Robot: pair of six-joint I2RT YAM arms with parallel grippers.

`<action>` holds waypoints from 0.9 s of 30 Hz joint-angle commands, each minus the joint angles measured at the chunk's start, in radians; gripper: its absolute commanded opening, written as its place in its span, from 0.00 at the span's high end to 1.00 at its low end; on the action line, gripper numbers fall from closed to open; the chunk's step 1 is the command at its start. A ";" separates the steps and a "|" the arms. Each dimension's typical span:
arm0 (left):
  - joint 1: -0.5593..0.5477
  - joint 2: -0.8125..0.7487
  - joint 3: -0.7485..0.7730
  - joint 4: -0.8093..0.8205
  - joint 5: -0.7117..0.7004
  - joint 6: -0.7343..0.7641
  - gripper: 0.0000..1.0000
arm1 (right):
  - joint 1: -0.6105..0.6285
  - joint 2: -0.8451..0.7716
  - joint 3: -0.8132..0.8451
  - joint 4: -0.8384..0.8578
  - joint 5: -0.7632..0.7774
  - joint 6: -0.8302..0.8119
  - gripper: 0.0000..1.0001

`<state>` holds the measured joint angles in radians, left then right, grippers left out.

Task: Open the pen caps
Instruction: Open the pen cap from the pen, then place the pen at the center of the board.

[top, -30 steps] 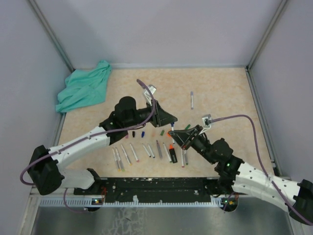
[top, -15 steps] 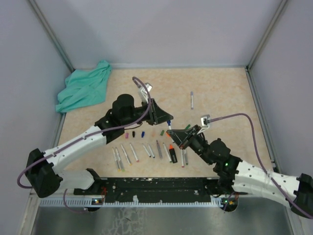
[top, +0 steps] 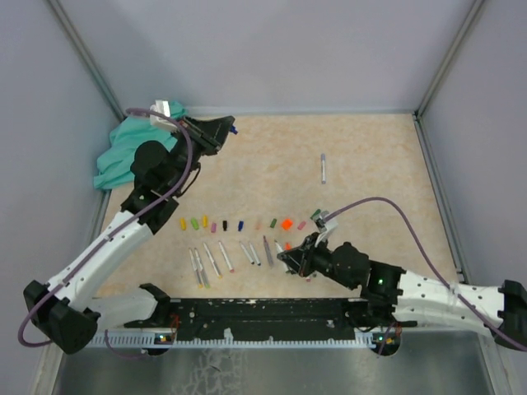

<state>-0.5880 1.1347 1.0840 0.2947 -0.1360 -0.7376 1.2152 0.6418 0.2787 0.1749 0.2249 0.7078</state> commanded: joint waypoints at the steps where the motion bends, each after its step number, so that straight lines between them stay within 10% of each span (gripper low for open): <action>1: 0.004 -0.074 -0.081 -0.057 0.146 0.098 1.00 | 0.015 -0.114 0.136 -0.398 0.327 0.026 1.00; 10: 0.005 -0.286 -0.512 -0.059 0.473 0.064 1.00 | 0.015 -0.073 0.170 -0.864 0.533 0.374 1.00; 27: 0.005 -0.546 -0.689 -0.180 0.602 0.016 1.00 | 0.009 0.051 0.033 -0.830 0.562 0.485 0.95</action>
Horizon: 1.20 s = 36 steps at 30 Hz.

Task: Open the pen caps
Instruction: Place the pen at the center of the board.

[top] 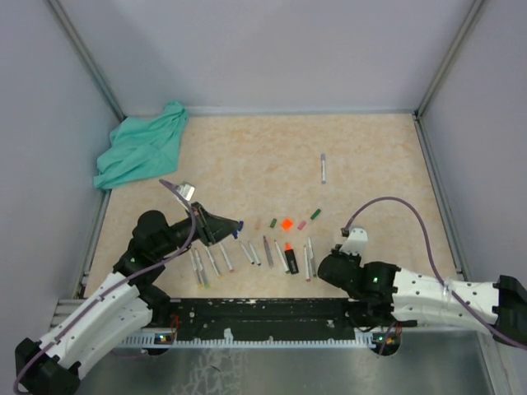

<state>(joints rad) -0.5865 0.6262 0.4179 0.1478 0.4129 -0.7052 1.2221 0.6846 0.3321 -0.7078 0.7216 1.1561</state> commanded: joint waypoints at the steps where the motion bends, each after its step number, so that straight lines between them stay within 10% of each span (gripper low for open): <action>1: 0.004 -0.043 -0.027 -0.033 0.062 -0.025 1.00 | 0.002 0.013 -0.021 0.059 0.066 0.035 0.95; 21: -0.002 -0.139 0.015 -0.193 0.119 -0.089 1.00 | -0.003 -0.110 0.034 0.258 -0.026 -0.262 0.44; 36: -0.176 0.073 0.153 -0.195 -0.137 -0.041 1.00 | 0.007 -0.328 0.022 0.375 -0.179 -0.555 0.40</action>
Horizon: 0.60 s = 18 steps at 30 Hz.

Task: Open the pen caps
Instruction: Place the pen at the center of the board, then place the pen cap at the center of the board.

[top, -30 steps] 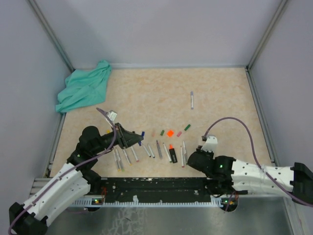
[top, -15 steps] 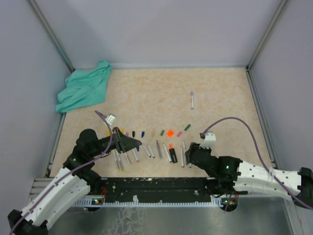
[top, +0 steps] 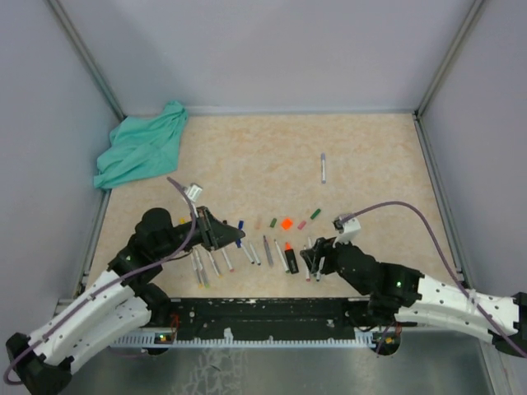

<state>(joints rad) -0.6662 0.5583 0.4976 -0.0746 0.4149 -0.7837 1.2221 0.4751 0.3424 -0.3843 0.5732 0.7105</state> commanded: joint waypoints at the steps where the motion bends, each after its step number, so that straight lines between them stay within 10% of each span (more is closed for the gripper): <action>1: -0.149 0.207 0.115 0.035 -0.184 0.060 1.00 | 0.008 -0.157 0.003 0.049 -0.034 -0.122 0.40; 7: -0.370 0.572 0.323 0.098 -0.324 0.167 1.00 | 0.007 -0.312 -0.013 -0.014 -0.053 -0.155 0.40; 18: -0.389 0.874 0.377 0.332 -0.428 0.124 1.00 | 0.008 -0.222 0.028 -0.180 0.202 0.083 0.40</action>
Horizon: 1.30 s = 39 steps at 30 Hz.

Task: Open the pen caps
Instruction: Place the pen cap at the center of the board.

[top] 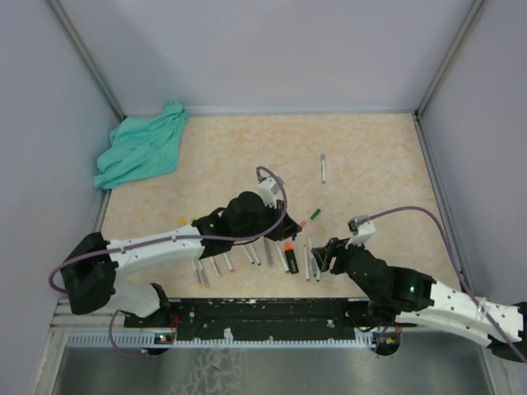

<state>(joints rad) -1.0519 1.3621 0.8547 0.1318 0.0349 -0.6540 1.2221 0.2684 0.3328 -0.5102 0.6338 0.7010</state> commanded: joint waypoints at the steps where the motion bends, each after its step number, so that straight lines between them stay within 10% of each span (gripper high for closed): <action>1: -0.003 0.096 0.034 0.139 -0.033 -0.010 1.00 | 0.008 -0.030 0.040 -0.070 0.180 0.112 0.40; 11: -0.003 0.336 0.186 0.204 0.042 0.028 1.00 | 0.007 -0.092 0.079 -0.197 0.336 0.259 0.42; 26: -0.007 0.670 0.613 -0.169 -0.177 0.124 1.00 | 0.008 -0.047 0.173 -0.391 0.487 0.463 0.43; 39: -0.046 0.754 0.643 -0.222 -0.243 0.089 0.90 | 0.007 -0.045 0.192 -0.435 0.491 0.517 0.43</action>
<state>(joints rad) -1.0920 2.0712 1.4601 -0.0471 -0.1871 -0.5491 1.2221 0.2058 0.4644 -0.9508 1.0569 1.1614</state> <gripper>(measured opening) 0.194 0.567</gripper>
